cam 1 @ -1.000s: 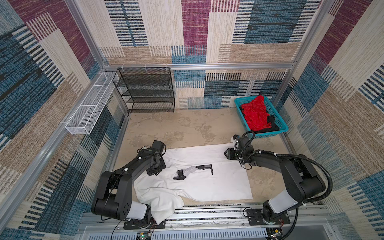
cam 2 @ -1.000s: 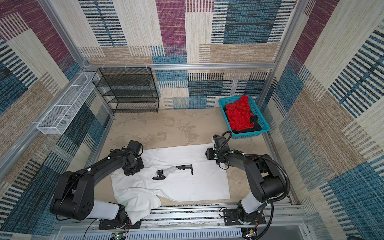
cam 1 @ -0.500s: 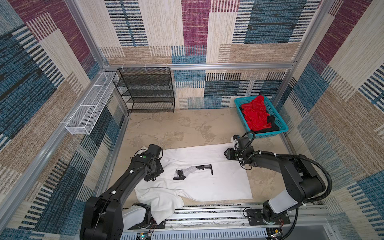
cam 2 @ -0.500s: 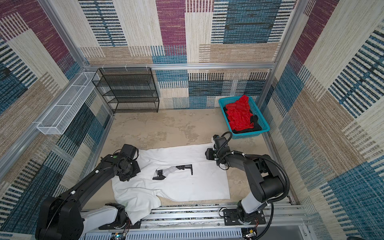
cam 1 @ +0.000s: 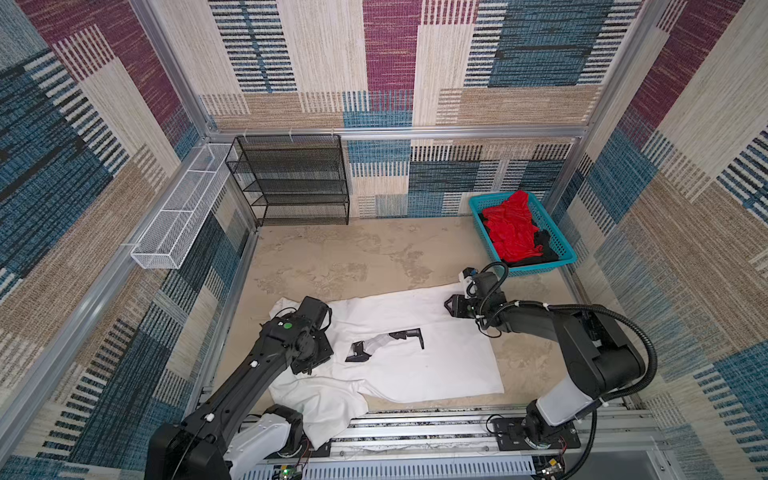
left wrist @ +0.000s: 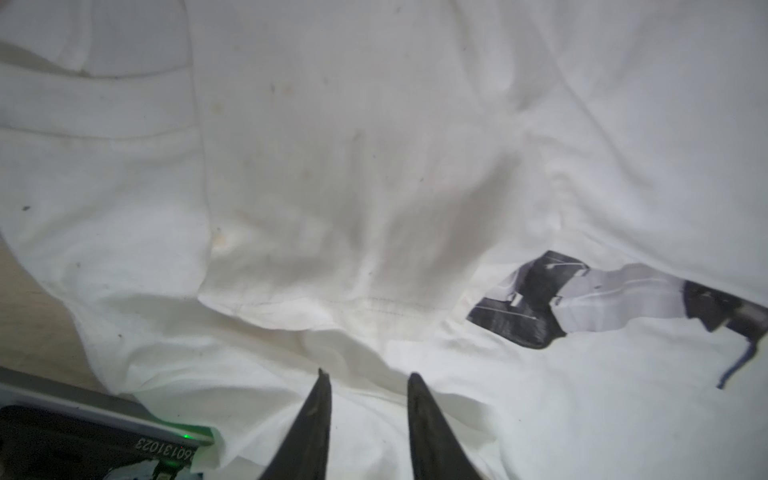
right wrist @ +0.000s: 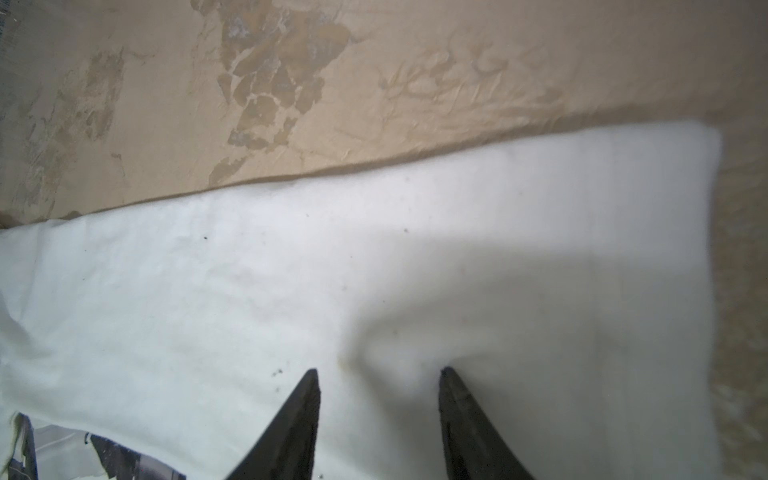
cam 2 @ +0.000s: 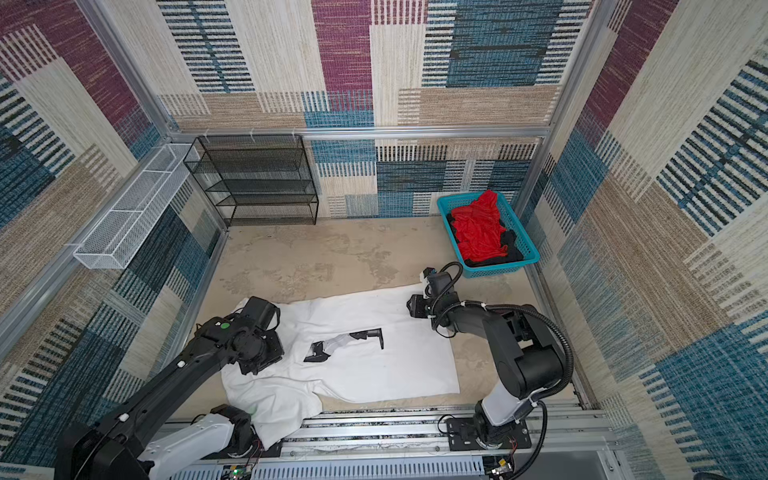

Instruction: Fold and stack the t-shirts

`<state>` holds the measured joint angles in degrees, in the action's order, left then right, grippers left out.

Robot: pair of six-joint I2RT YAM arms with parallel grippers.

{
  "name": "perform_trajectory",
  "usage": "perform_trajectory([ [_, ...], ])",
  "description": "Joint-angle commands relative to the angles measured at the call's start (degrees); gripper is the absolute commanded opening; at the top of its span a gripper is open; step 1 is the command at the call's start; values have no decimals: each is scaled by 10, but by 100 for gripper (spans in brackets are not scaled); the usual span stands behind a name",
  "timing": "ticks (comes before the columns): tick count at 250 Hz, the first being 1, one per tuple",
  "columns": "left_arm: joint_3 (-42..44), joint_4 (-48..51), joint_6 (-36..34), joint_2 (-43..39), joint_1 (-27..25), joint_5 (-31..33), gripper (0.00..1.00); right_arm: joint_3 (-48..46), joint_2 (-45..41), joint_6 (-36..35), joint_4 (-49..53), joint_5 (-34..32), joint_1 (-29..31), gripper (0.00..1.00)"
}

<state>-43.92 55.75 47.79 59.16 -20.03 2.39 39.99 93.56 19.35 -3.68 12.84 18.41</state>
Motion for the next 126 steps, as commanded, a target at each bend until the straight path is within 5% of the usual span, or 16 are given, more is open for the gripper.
perform_trajectory([
  [1,-40,15,-16,-11,0,34,40,2,11,0,71,-14,0,49],
  [30,-82,-7,-67,41,30,94,45,6,12,-2,74,-17,0,49],
  [126,-182,-166,-146,386,183,69,46,21,30,-10,86,-14,-18,50],
])
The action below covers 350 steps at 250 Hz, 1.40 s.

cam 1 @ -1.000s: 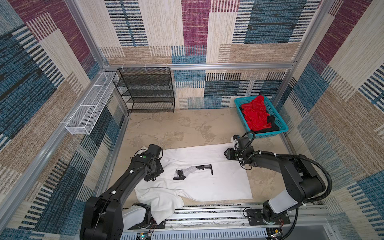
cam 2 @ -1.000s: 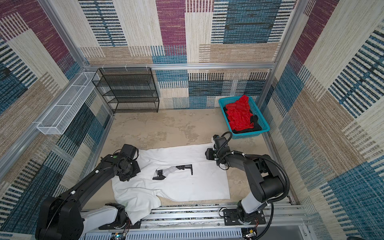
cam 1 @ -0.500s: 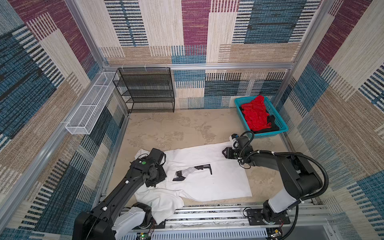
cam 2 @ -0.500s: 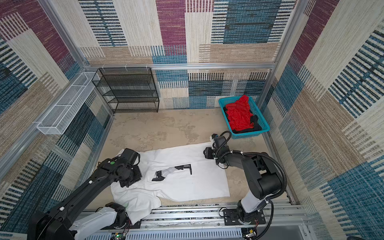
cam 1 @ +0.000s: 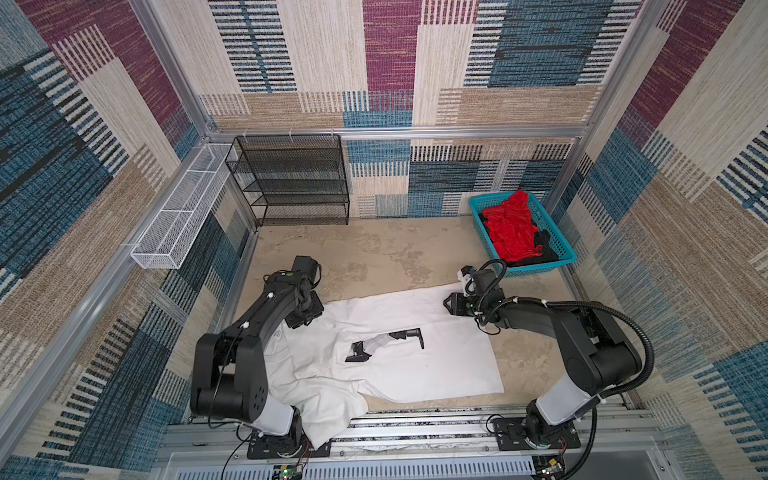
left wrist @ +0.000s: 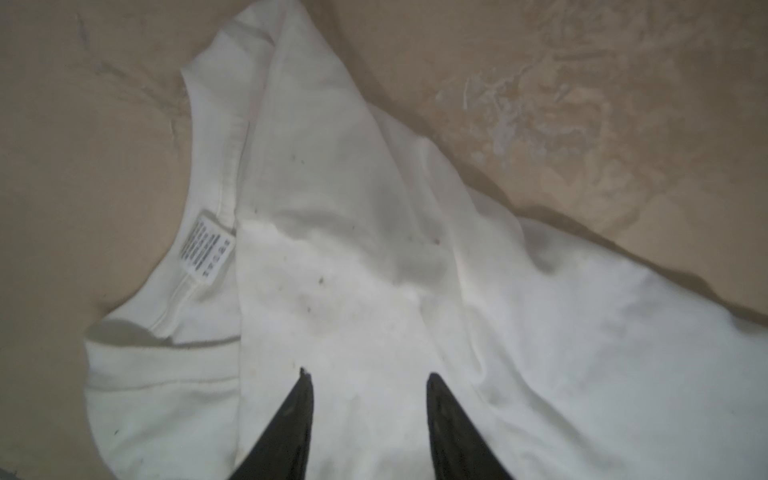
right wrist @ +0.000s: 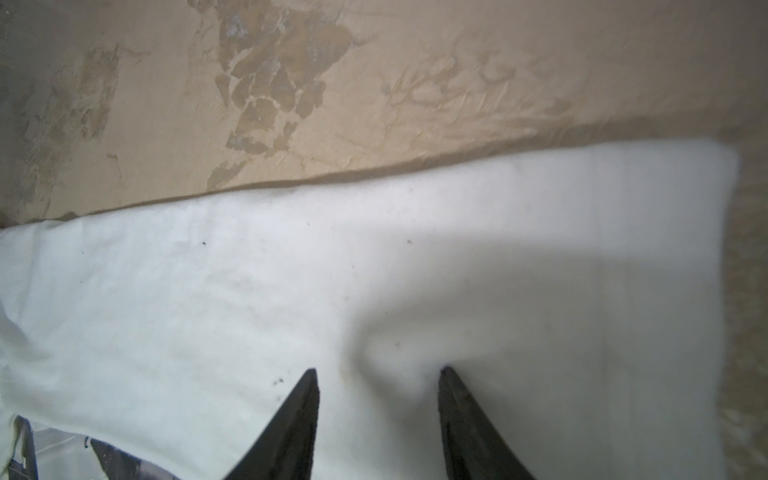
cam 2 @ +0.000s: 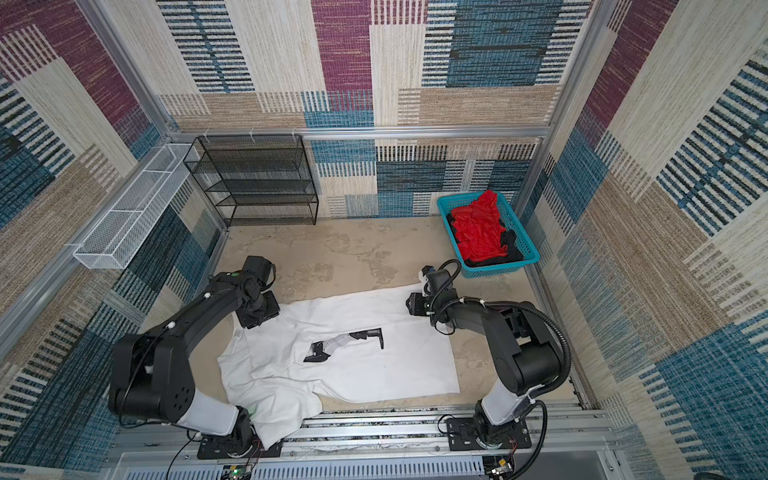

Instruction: Fold and stack the t-shirts

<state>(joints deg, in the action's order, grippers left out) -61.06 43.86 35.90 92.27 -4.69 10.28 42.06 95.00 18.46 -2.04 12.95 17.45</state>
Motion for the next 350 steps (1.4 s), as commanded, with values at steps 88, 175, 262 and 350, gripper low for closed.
perform_trajectory([
  [88,-136,-71,-45,211,61,-35,47,76,93,-8,74,19,-22,50],
  [175,-433,33,-87,365,68,-35,48,255,187,-40,102,12,-26,47],
  [262,-157,-18,-186,99,-86,2,39,165,30,-36,118,-1,-23,50],
  [350,-150,6,-183,138,-168,52,33,-3,-126,3,124,44,-11,54],
])
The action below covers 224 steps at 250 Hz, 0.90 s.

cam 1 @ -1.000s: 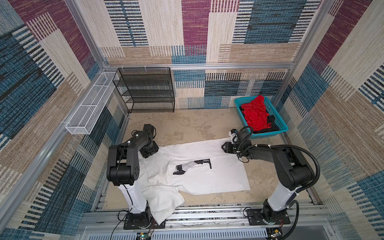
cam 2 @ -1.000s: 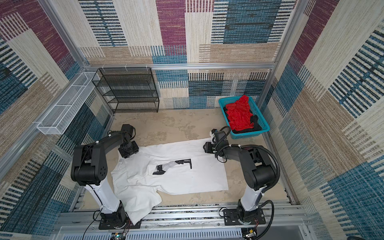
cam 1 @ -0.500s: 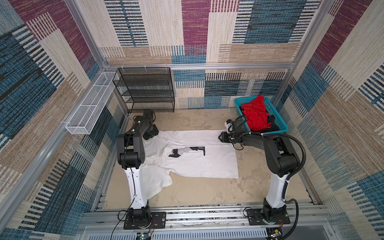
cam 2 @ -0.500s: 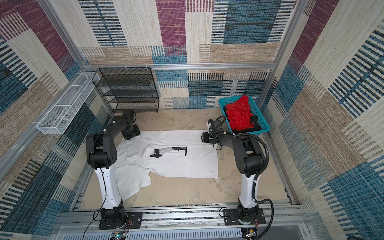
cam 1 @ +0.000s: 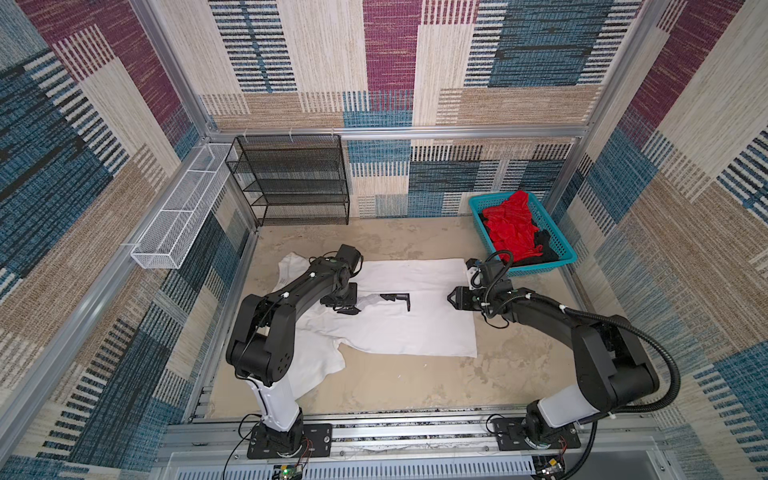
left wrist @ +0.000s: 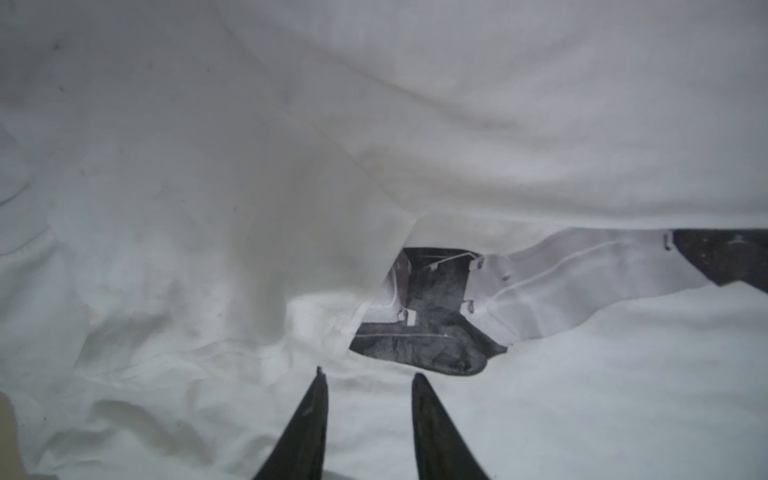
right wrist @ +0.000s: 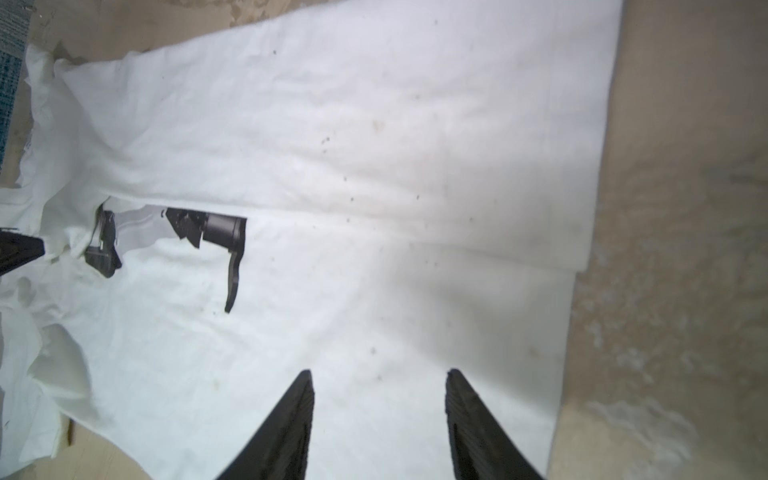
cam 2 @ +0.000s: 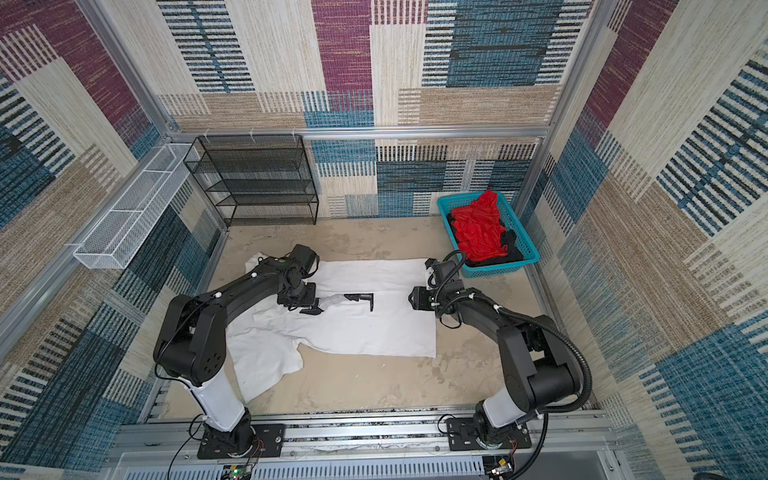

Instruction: Fold and stack the t-shirts

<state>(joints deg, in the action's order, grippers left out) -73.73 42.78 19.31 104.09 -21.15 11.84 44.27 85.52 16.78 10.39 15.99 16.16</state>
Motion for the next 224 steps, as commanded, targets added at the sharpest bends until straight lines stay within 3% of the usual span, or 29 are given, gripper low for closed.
perform_trajectory([
  [1,-23,17,-17,21,-4,37,33,-26,-32,20,0,14,2,54],
  [138,-27,30,-16,76,-4,40,25,-27,-31,19,5,16,2,55],
  [175,-19,26,-15,75,-3,38,9,-30,-27,19,2,18,1,55],
  [224,-19,35,-10,60,-3,35,0,-30,-20,18,-2,24,2,55],
])
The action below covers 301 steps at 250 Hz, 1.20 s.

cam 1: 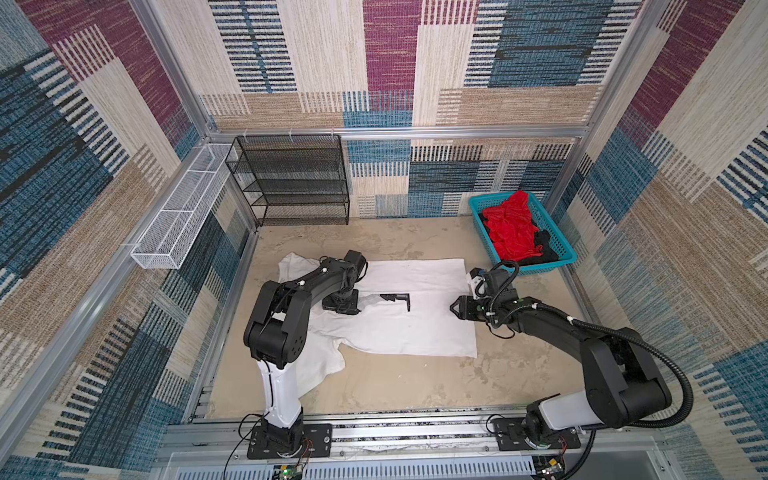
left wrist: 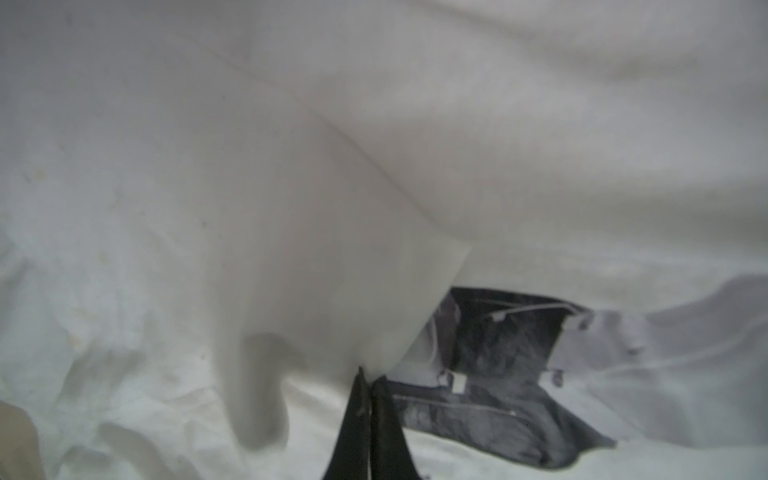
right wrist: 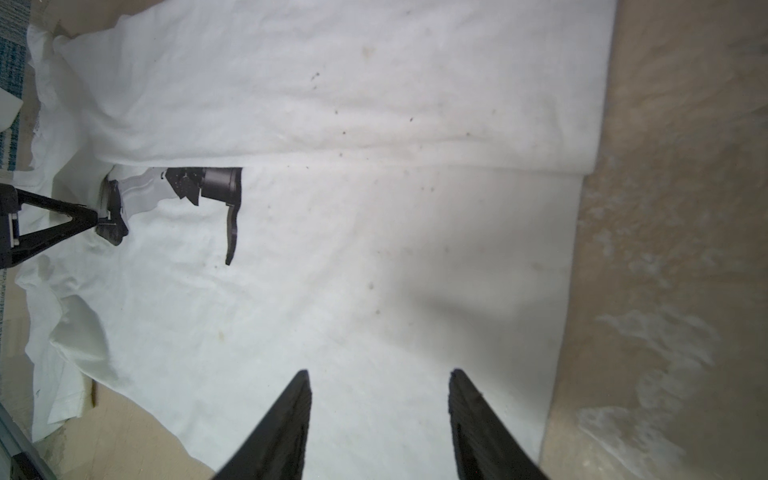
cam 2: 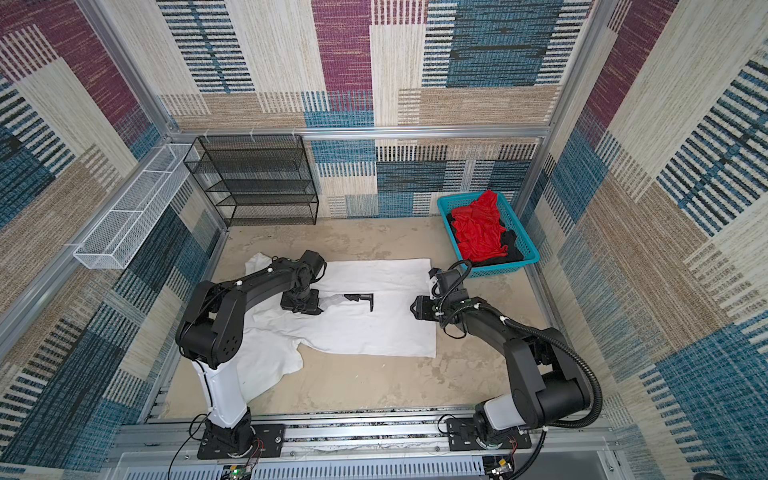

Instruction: Fold and stack the t-shirts

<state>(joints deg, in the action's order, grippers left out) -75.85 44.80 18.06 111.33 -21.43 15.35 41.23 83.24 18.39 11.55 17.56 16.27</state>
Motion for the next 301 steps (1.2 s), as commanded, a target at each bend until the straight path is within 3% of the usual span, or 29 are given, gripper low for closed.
perform_trajectory([
  [1,3,15,2,-13,-1,0,0,0,3,2,-14,9,1,55],
  [161,-15,85,-24,-66,1,-117,0,-16,-1,4,-20,13,1,55],
  [174,-21,90,-28,-66,2,-125,15,-17,-1,6,-21,13,1,55],
  [198,-20,79,-31,-83,7,-145,28,-15,-3,6,-19,9,1,55],
  [246,22,-1,1,-139,80,-193,33,32,14,2,-10,-12,1,56],
  [301,29,-37,33,-78,189,-174,34,116,104,2,-28,-32,1,56],
])
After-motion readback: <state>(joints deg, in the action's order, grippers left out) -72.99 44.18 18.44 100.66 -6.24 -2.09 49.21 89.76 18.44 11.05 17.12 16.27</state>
